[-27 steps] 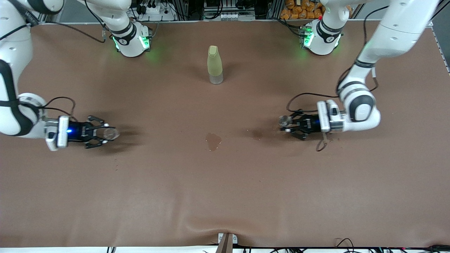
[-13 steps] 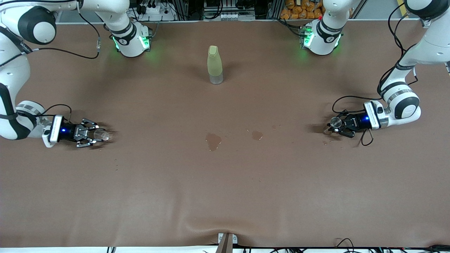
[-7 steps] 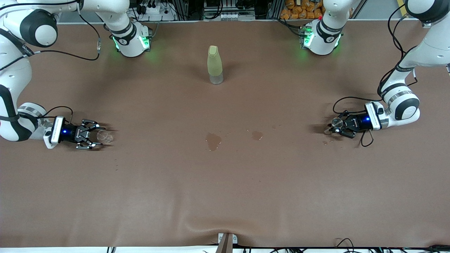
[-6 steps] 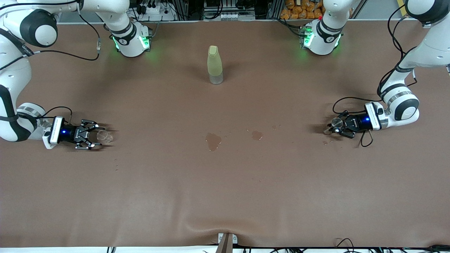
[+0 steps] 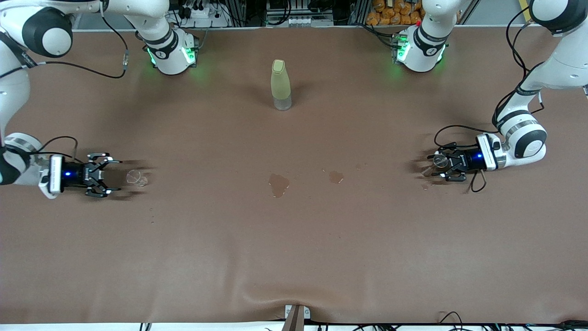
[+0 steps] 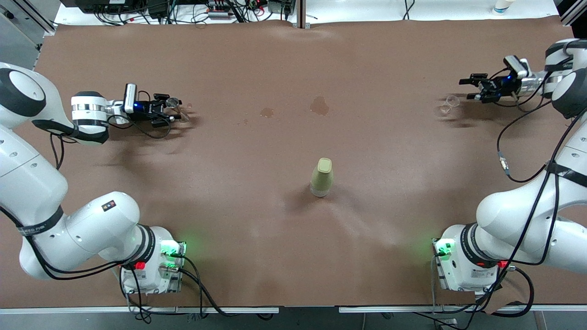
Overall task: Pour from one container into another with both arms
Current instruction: 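Lower the beaker and jigger onto the table with both grippers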
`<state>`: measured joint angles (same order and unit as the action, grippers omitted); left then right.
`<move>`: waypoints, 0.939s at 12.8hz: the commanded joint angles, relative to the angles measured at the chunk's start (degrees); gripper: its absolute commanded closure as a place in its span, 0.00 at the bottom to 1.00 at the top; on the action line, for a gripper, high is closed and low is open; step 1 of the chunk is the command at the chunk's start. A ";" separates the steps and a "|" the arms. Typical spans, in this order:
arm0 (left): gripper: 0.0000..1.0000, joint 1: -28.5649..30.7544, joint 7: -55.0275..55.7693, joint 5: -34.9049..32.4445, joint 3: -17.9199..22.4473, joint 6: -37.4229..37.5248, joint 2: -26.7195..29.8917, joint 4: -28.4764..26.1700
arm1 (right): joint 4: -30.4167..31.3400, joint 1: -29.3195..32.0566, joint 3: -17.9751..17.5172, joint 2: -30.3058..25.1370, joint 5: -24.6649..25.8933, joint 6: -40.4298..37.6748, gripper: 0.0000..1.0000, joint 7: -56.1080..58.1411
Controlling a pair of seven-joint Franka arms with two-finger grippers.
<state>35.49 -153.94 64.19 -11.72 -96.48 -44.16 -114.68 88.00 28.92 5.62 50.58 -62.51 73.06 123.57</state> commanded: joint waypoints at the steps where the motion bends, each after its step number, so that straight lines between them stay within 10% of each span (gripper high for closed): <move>1: 0.00 0.98 0.31 -2.22 -0.15 1.47 -0.49 1.04 | -3.70 -0.53 -0.79 -5.20 3.09 -0.98 0.00 -17.84; 12: 0.00 10.74 7.76 -23.40 -0.15 6.21 5.74 11.06 | -5.47 -22.40 -0.53 -29.91 23.37 19.39 0.00 -82.22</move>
<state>45.76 -148.50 42.95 -11.59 -91.69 -42.40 -103.13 80.23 9.91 4.58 24.19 -44.31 89.33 49.31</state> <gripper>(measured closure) 0.000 0.000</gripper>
